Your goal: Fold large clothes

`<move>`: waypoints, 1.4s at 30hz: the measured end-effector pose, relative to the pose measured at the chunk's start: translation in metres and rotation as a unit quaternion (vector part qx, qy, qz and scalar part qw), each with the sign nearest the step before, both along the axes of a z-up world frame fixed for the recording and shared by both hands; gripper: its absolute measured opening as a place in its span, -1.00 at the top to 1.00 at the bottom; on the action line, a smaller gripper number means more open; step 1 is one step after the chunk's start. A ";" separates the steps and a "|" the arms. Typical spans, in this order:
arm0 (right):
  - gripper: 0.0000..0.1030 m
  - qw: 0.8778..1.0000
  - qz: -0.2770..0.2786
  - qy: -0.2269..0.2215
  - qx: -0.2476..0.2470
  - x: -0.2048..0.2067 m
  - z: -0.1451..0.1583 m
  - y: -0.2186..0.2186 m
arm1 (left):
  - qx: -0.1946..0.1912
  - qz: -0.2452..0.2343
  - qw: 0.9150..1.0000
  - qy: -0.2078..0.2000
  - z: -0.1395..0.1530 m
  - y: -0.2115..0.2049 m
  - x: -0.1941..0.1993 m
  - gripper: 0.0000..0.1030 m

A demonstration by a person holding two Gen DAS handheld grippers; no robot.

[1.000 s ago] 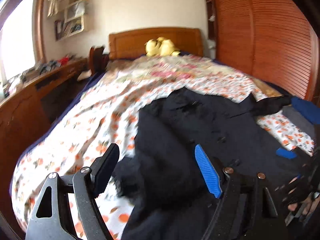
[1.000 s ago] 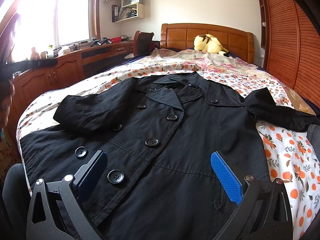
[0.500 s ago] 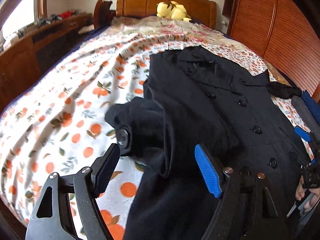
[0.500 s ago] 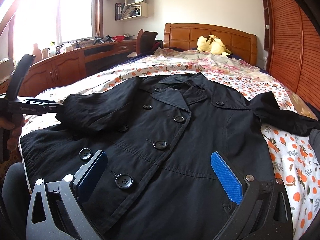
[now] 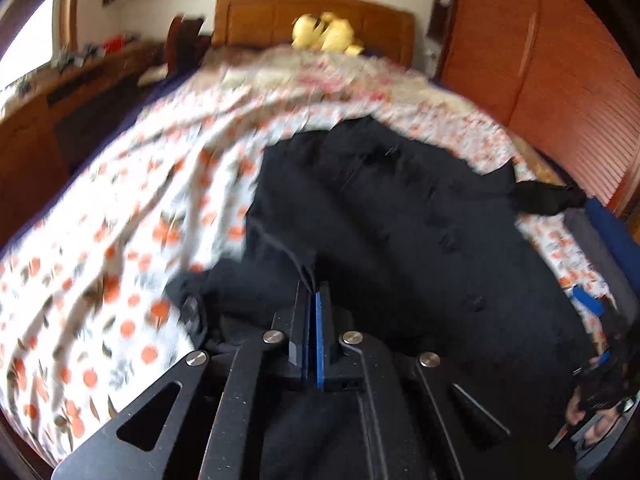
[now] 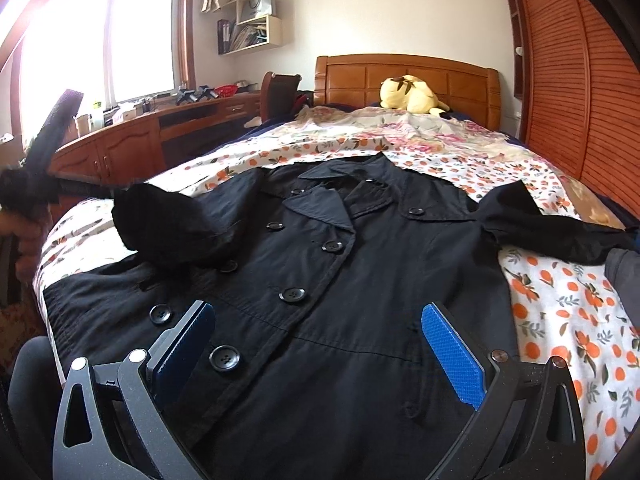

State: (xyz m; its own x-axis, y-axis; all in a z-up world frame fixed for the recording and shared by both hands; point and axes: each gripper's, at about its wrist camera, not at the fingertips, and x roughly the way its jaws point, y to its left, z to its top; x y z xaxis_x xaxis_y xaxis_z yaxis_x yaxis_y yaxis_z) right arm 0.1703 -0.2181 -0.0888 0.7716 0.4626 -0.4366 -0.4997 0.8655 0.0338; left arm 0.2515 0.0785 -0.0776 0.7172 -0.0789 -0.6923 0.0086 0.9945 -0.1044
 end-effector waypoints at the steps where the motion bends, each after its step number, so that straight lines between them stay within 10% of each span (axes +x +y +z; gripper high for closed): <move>1: -1.00 1.000 -0.002 0.000 0.001 -0.001 0.000 -0.003 | 0.002 -0.011 1.000 -0.008 0.009 -0.010 0.000 0.96; 14: -1.00 0.999 -0.034 -0.006 0.002 -0.012 0.002 -0.026 | 0.067 -0.098 0.992 -0.042 0.066 -0.120 0.039 0.94; 24: -1.00 0.999 -0.032 0.003 -0.011 -0.012 -0.002 -0.017 | 0.058 -0.086 0.992 -0.077 0.047 -0.094 0.014 -0.34; 42: -1.00 1.000 0.021 0.014 0.004 0.003 0.013 0.035 | 0.060 0.012 0.992 -0.114 -0.030 -0.007 -0.057 -0.35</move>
